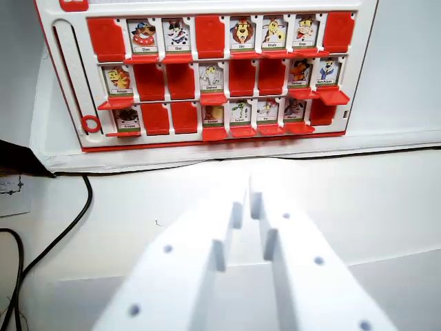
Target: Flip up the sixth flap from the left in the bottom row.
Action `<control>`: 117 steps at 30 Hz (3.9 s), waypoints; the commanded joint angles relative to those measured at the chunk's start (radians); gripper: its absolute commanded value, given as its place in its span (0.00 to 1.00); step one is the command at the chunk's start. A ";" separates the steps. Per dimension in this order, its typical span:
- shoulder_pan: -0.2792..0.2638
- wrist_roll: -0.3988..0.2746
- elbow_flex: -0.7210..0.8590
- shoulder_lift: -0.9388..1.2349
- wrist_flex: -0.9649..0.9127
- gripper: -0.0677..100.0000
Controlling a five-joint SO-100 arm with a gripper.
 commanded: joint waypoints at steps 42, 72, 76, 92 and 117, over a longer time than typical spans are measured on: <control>0.236 -0.163 0.801 -0.624 -1.549 0.00; 0.175 -0.063 0.529 -0.850 -1.519 0.00; 0.167 -0.046 0.503 -0.853 -1.497 0.00; 0.144 -0.011 0.407 -0.867 -1.396 0.00; 0.141 -0.037 0.156 -0.241 -0.495 0.00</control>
